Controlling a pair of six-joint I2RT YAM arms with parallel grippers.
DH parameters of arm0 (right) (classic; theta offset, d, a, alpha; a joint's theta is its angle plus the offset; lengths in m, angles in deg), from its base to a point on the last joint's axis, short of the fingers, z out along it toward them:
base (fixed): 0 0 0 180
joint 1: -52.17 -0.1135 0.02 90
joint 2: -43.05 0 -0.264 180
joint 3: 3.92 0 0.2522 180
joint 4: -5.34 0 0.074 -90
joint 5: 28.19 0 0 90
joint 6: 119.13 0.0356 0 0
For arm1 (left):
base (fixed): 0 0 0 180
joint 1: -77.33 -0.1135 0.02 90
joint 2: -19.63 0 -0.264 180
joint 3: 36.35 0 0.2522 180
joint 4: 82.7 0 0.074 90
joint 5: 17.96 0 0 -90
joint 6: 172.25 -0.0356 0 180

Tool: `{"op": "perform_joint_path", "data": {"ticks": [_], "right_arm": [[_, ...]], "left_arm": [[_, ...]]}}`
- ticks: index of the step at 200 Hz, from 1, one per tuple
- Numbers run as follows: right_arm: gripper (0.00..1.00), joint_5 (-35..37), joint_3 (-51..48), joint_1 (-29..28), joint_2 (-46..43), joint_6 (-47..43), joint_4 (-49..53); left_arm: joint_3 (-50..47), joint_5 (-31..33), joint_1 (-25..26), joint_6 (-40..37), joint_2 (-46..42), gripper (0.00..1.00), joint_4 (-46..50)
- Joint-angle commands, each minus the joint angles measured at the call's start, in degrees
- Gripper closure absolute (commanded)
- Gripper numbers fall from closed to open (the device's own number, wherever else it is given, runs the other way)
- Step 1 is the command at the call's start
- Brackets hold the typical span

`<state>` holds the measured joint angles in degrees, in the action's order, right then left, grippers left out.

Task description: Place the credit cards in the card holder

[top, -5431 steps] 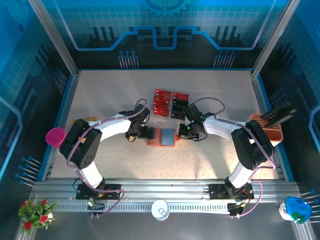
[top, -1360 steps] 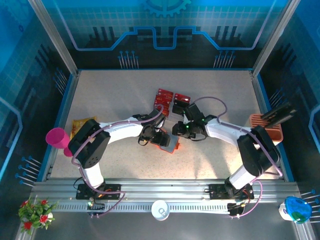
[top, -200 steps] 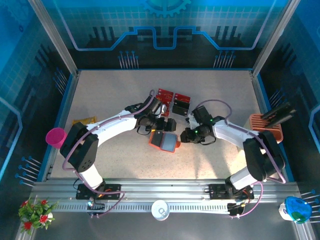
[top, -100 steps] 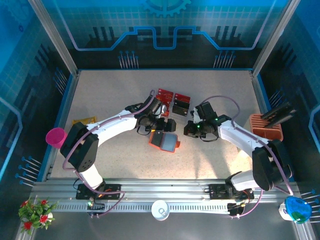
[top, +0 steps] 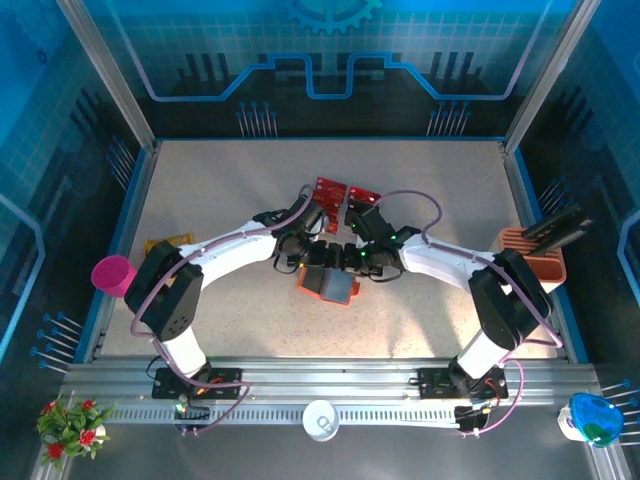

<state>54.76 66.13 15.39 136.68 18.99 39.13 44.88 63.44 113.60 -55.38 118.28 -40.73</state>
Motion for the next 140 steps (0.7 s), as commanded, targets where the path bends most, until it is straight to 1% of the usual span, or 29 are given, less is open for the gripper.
{"op": "perform_joint_path", "data": {"ticks": [1,14,40,49,77,140], "right_arm": [[1.0,2.3,-0.4,-0.6,1.8,2.6,-2.4],[1.0,1.9,-0.4,-0.5,2.8,2.1,-3.0],[1.0,1.9,-0.2,-0.4,4.7,1.4,-3.3],[1.0,1.9,-0.5,-0.3,4.9,1.4,-3.6],[1.0,2.1,-1.0,0.0,5.6,1.4,-3.8],[1.0,0.7,-0.7,0.7,8.7,0.6,-3.3]], "left_arm": [[-1.2,-0.1,0.2,-1.0,0.6,0.21,-0.4],[-1.5,-0.2,0.2,-1.3,0.9,0.26,-0.4],[-1.9,0.0,0.1,-1.9,1.4,0.41,-0.1],[-1.8,0.2,0.1,-2.1,1.8,0.43,0.0],[-1.9,0.3,0.2,-2.5,2.4,0.43,0.3],[-2.9,-0.7,0.3,-4.7,3.7,0.39,-0.3]]}}
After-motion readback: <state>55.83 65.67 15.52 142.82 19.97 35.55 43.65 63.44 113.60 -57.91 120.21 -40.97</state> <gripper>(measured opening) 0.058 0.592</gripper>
